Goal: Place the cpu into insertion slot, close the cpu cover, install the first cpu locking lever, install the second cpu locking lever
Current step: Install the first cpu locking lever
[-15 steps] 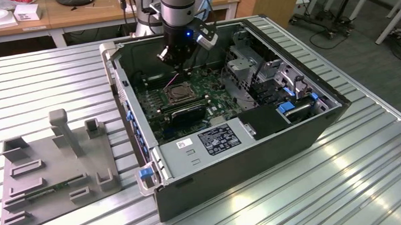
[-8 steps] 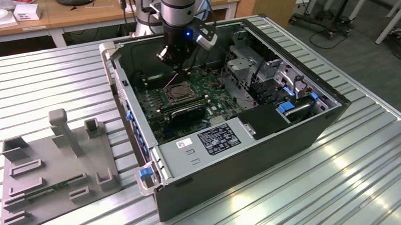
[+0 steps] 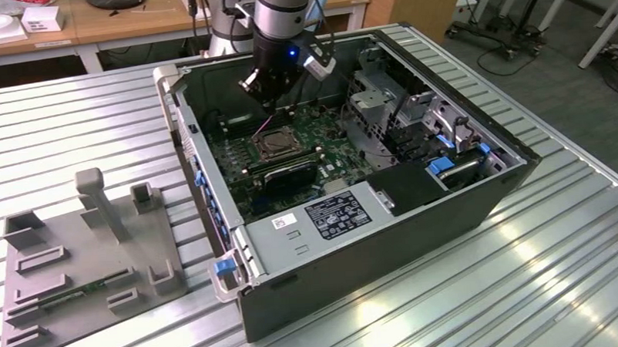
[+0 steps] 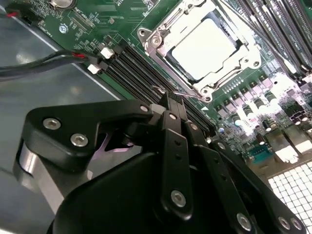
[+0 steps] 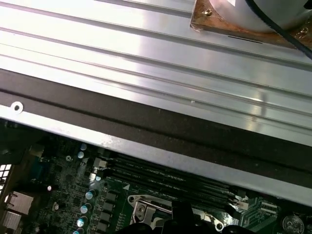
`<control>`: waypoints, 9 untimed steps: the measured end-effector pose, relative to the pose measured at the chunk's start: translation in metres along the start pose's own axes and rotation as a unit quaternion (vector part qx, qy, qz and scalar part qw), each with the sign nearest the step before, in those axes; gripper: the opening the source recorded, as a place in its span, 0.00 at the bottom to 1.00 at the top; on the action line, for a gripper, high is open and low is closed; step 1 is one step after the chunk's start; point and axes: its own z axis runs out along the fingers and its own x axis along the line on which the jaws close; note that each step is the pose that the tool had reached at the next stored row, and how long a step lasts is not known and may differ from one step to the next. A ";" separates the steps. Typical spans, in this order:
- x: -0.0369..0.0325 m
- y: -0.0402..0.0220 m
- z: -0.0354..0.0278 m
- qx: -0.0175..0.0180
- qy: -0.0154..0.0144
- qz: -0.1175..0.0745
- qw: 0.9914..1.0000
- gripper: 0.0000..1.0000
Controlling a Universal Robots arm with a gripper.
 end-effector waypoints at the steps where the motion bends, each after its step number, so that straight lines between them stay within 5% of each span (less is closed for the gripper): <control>1: 0.0000 0.0000 0.0000 0.000 0.000 0.000 1.000 0.11; 5: -0.0001 0.0000 0.0004 0.000 -0.004 0.026 1.000 0.11; 9: -0.0001 -0.0002 0.0012 0.000 -0.008 0.056 0.998 0.11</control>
